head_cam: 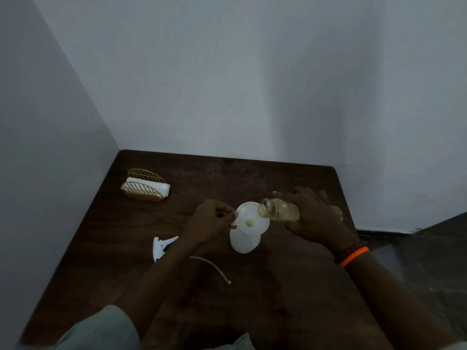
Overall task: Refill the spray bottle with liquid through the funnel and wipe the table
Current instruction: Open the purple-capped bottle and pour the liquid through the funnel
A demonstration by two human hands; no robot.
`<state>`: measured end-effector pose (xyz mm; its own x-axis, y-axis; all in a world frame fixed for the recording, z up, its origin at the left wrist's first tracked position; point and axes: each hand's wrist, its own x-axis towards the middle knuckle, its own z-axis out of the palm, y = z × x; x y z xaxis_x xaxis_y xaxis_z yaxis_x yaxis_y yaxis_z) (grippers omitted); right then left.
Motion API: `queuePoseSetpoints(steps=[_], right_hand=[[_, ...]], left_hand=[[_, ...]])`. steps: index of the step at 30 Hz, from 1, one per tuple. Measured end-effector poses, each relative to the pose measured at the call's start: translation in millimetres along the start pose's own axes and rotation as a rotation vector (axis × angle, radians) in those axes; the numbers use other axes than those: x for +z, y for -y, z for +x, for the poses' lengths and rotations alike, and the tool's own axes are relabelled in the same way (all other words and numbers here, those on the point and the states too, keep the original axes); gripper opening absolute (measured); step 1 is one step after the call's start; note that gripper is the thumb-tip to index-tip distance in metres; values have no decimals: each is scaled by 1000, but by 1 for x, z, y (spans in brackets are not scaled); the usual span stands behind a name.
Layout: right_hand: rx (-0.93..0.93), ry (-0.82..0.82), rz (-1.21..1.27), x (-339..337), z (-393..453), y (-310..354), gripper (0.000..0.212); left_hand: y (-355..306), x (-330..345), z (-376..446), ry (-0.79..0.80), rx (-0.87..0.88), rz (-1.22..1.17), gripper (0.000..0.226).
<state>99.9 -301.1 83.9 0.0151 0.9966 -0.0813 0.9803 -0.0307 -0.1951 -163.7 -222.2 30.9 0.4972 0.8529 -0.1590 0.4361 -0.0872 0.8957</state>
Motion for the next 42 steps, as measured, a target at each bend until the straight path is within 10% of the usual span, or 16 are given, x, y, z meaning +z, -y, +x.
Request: queuePoseSetpoints(steps=[42], right_hand=[[-5,5,-95,-14,1,2,78]], left_hand=[[-1,0,-1,-4,-16,6,15]])
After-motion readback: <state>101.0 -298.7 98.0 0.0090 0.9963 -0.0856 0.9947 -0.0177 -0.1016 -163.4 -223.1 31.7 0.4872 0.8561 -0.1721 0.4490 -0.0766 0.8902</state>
